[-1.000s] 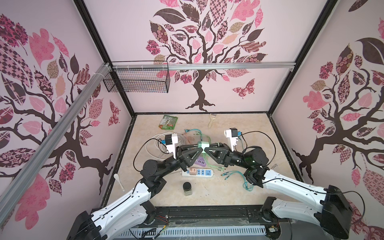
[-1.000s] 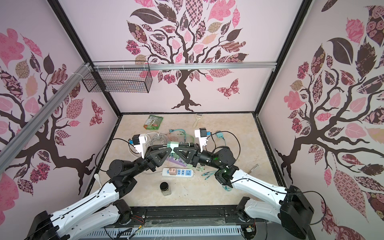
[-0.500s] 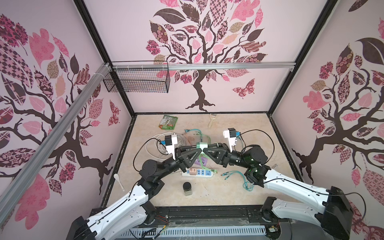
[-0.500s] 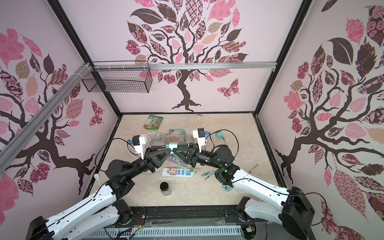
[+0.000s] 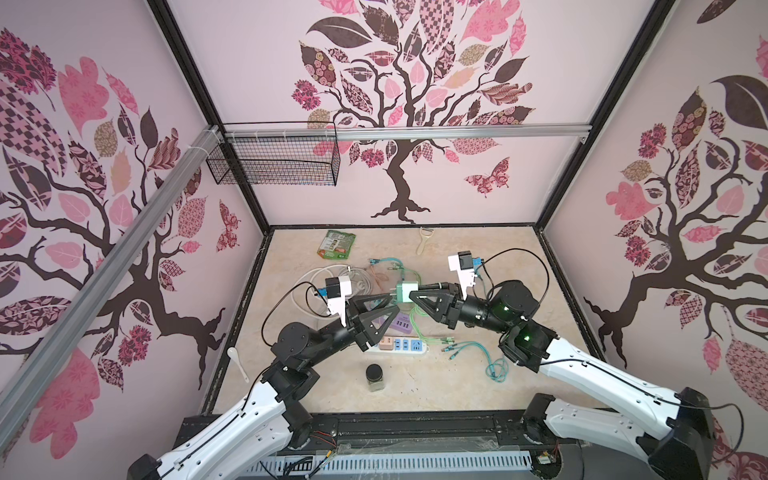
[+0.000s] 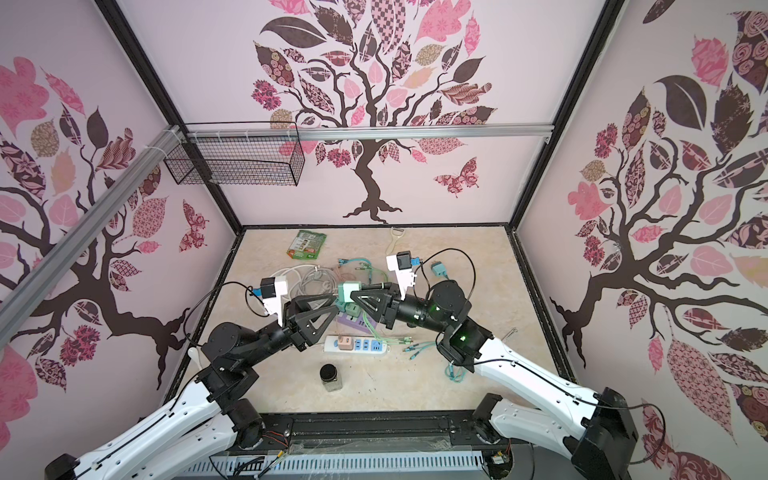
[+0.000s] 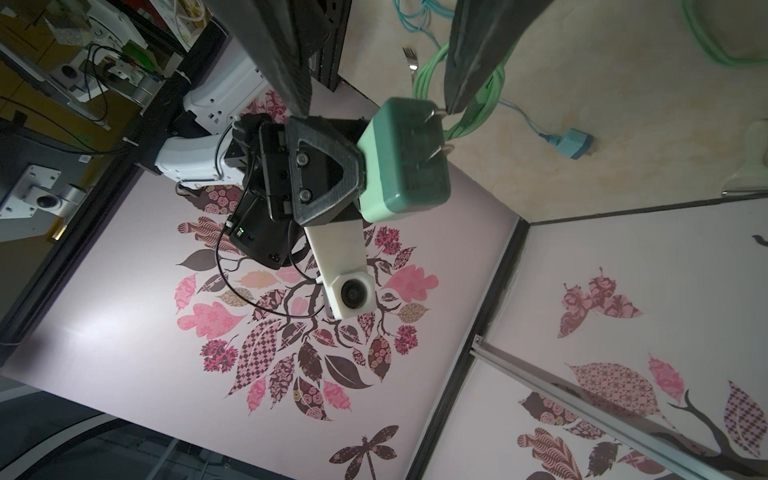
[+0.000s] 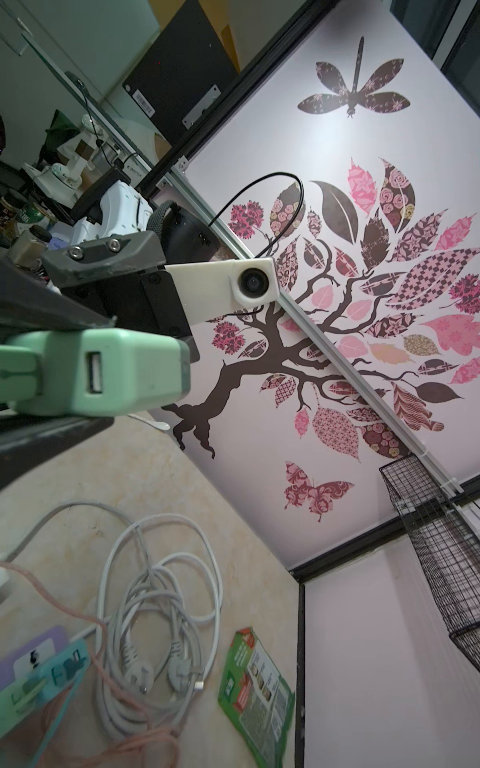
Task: Insert the plug
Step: 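Lower the green charger to the socket with right gripper while left arm lowers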
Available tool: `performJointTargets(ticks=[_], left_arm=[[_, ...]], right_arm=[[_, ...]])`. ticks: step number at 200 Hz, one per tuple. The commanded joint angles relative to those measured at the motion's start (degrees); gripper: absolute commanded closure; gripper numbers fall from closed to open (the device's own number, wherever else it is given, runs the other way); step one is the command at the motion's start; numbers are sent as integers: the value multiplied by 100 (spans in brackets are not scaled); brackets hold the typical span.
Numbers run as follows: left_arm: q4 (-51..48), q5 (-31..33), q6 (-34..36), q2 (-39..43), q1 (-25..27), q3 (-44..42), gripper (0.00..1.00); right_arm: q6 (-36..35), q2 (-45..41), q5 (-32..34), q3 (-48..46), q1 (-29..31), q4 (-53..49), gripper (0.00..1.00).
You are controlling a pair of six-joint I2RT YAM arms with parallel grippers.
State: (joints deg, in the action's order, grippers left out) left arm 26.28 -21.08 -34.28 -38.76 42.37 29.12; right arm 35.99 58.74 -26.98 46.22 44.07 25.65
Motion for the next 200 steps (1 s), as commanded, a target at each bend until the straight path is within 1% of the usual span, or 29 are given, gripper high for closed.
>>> performJointTargets(ticks=[1, 10, 35, 42, 65, 81, 108, 132, 151, 170, 200], left_arm=[[-706, 146, 207, 260, 17, -91, 46], [-981, 258, 237, 380, 17, -112, 46], [-1647, 772, 238, 739, 9, -153, 46], [-2019, 940, 238, 817, 14, -153, 46], [-2812, 1504, 149, 1028, -24, -119, 46], [-3291, 1651, 2, 1058, -111, -79, 46], [-3935, 1701, -337, 915, -445, -47, 47], [-4288, 1802, -660, 877, -791, -172, 51], [-4430, 2122, -861, 983, -809, -329, 52], [-4671, 2432, -1043, 1028, -809, -428, 55], [-4977, 2782, -1133, 804, -811, -522, 56]], right_arm=[[-632, -274, 75, 512, -292, -1272, 84], [-888, -307, 117, 641, -383, -1746, 84], [-1697, -244, 479, 1085, -393, -3060, 84], [-1854, -202, 583, 1176, -391, -3350, 84], [-2195, -113, 822, 1263, -392, -3917, 84], [-2357, -79, 906, 1198, -397, -4099, 84], [-2530, -6, 945, 1043, -383, -4304, 85], [-2601, 73, 937, 883, -365, -4382, 85], [-2603, 217, 1130, 829, -307, -4534, 85], [-2447, 379, 1407, 801, -212, -4650, 84], [-2079, 682, 1935, 732, 109, -4718, 86]])
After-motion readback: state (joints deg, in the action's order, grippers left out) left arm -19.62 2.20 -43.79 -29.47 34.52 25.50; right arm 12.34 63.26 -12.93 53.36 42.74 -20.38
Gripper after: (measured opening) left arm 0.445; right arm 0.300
